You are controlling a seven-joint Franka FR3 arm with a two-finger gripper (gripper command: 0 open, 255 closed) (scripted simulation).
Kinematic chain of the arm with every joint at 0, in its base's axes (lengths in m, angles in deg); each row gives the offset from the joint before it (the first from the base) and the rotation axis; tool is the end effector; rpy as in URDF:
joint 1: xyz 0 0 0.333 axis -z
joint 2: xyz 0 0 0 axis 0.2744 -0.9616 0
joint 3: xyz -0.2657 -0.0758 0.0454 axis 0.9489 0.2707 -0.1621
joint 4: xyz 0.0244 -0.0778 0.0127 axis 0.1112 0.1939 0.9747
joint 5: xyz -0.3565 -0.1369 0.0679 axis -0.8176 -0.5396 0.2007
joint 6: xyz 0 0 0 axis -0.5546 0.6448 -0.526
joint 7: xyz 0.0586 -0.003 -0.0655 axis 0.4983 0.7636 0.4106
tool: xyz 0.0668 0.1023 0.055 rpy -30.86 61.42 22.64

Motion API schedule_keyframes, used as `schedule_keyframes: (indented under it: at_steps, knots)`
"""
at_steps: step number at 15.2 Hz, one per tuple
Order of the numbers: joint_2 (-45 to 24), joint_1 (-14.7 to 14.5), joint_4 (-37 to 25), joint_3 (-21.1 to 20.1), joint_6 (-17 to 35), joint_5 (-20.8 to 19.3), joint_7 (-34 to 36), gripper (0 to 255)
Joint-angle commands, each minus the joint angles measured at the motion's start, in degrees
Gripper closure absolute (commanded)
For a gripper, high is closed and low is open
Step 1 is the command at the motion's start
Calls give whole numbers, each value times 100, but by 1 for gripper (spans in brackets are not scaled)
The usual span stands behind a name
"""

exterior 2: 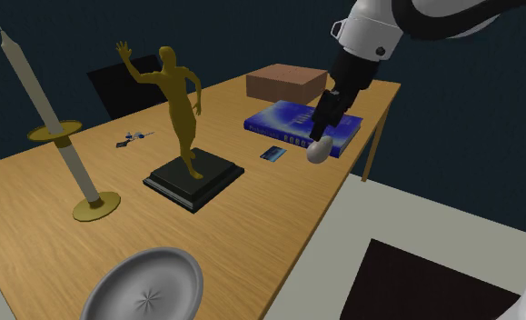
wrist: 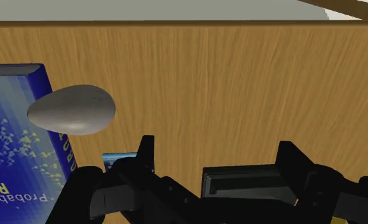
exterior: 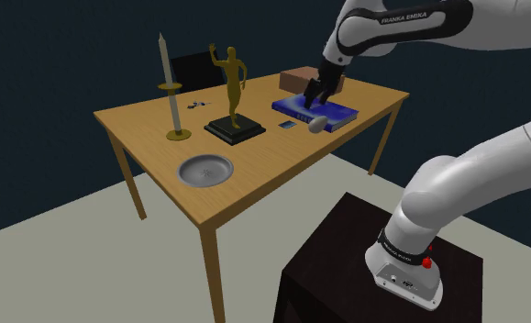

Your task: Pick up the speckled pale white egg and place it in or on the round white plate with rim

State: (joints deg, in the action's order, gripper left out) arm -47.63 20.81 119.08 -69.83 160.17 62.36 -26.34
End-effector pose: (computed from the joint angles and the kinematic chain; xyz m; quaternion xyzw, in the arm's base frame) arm 0.4064 -0.1225 0.4923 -0.9894 0.0691 -0.1259 0.0223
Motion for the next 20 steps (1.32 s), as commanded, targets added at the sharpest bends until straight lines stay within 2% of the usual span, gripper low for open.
schedule_keyframes:
  at_steps: [1,6,10,17,20]
  knots:
    - [-199,69,75,274,381,108,-138,0]
    - [-870,88,41,928,1206,601,-529,0]
    - [-1477,-16,-86,1482,1750,1238,-997,0]
    - [-1905,-197,37,1561,2257,1582,-1234,0]
    - [-1942,-219,44,1573,2298,1614,-1256,0]
